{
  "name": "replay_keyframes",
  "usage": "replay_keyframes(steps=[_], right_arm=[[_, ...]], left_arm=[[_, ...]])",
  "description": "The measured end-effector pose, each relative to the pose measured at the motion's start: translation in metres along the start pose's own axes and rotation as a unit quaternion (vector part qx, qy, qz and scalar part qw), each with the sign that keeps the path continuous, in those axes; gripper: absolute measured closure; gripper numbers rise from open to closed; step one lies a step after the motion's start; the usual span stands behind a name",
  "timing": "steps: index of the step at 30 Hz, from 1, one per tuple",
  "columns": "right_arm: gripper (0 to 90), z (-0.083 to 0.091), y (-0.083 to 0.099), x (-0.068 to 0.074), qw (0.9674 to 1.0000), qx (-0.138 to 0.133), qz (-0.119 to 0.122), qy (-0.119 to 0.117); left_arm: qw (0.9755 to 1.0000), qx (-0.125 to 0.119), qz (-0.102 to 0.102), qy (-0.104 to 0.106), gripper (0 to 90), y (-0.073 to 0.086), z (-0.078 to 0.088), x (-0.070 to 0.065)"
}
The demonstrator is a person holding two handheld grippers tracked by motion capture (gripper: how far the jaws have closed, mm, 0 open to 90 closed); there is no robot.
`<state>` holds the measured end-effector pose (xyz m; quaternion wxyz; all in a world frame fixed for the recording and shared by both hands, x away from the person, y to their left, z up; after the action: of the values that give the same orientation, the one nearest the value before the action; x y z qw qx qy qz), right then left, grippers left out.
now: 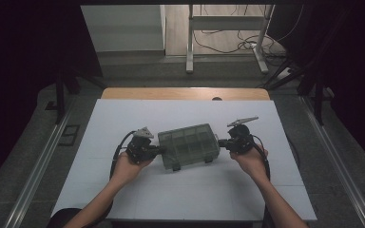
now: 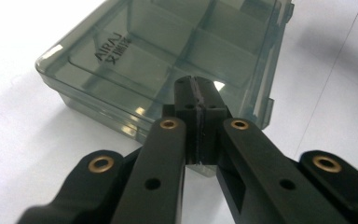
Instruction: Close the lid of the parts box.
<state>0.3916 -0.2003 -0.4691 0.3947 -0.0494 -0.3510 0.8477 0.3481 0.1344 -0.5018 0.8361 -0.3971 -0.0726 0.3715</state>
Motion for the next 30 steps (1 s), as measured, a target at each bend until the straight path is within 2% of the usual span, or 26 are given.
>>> replay_keyframes(steps=[3,10,15,20,22,25,30], right_arm=[[88.7,-0.003,0.000,0.004,0.9999,0.004,0.012,-0.007],[88.8,-0.008,0.001,0.006,0.9998,0.009,0.012,-0.010],[88.9,-0.012,0.004,0.008,0.9998,0.016,0.014,-0.003],[88.8,-0.013,0.004,0.010,0.9995,0.018,0.025,0.005],[88.9,-0.012,0.004,0.010,0.9996,0.018,0.023,0.003],[88.9,-0.012,0.004,0.010,0.9996,0.019,0.022,0.003],[88.8,-0.012,0.004,0.011,0.9995,0.021,0.024,0.005]], left_arm=[[1.0000,0.004,-0.003,-0.002,89.5,0.002,-0.001,-0.003],[1.0000,0.007,-0.001,0.000,89.2,0.006,-0.004,-0.004],[1.0000,0.006,0.001,0.005,89.1,0.009,-0.003,-0.006],[0.9999,0.010,-0.002,0.012,88.9,0.013,0.001,-0.013],[0.9997,0.013,-0.009,0.019,88.9,0.017,0.004,-0.022],[0.9994,0.021,-0.015,0.023,88.9,0.022,0.007,-0.029],[0.9980,0.054,-0.021,0.025,88.9,0.033,-0.001,-0.038]])
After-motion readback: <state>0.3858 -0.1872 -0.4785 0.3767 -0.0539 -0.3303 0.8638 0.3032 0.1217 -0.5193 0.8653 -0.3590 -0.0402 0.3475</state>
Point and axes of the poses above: each handheld gripper's, and its own axes: z roughly backward along the jaws, y roughly out of its underside, x roughly to its left, the point moved 1 cm from there along -z, roughly forward along the jaws, and after that the axes turned 5 degrees about -y, right-handed, at the moved point
